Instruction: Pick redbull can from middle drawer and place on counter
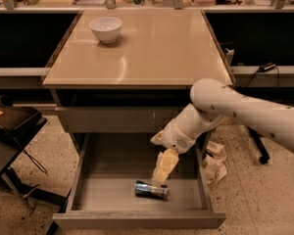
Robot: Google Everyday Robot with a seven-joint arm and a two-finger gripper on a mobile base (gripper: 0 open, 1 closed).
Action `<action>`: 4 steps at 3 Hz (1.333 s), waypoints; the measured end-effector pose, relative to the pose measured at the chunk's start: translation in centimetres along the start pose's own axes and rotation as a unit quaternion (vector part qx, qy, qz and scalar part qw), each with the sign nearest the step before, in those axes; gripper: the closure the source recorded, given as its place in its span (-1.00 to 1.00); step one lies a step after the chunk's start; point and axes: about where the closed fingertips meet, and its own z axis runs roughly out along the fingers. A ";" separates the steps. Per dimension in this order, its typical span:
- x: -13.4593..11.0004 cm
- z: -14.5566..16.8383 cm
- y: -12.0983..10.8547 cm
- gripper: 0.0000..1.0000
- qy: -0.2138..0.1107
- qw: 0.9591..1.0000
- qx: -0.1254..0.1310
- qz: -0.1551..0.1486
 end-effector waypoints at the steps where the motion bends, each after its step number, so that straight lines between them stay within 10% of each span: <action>1: 0.7 1.4 -0.4 -1.00 -0.007 1.000 -0.014 0.009; 3: 0.7 3.7 -2.3 -1.00 -0.019 0.999 0.000 0.046; 4: 1.7 5.4 -5.5 -1.00 -0.057 0.989 0.050 0.126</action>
Offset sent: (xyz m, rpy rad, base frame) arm -0.0012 0.0029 -0.0164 0.0147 0.0334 -0.0024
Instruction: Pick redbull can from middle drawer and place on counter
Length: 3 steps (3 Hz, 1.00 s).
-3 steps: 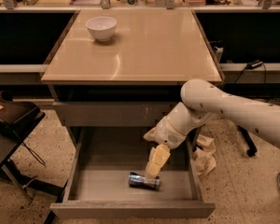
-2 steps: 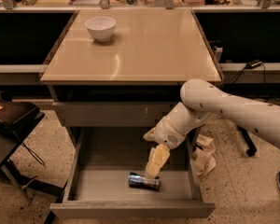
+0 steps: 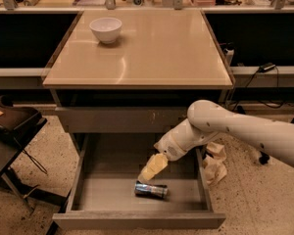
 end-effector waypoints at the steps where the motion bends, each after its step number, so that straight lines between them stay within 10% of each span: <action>1: -1.2 0.1 -1.8 -1.00 -0.021 0.999 0.034 0.003; 2: -0.5 1.8 -2.4 -1.00 -0.001 0.998 0.060 0.027; 3: 1.5 2.9 -4.1 -1.00 0.056 0.988 0.140 0.041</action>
Offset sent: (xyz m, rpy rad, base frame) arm 0.0298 0.0151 -0.0483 -0.1569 -0.0179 -0.2512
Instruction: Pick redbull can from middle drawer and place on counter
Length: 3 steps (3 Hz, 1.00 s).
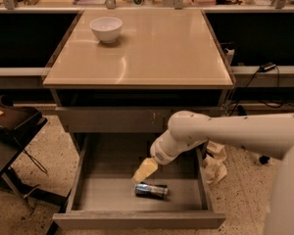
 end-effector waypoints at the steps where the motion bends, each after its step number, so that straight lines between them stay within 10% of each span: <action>1: 2.2 1.9 -0.7 -1.00 0.035 0.999 0.034 -0.005; 3: 3.8 3.3 -2.3 -1.00 0.024 0.999 0.018 0.024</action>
Offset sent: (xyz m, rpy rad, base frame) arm -0.0035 -0.0106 -0.0262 -0.0956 -0.0199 -0.0082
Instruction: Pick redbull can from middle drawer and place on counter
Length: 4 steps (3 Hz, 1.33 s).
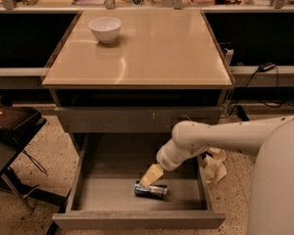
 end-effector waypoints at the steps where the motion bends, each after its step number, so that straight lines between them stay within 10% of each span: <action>1: 1.5 1.3 -1.5 -1.00 -0.007 1.000 0.013 0.025; 4: 3.9 6.2 1.9 -1.00 -0.020 0.996 0.029 0.084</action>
Offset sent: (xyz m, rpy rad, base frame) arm 0.0053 -0.0116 -0.0179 0.0018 -0.0012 -0.0468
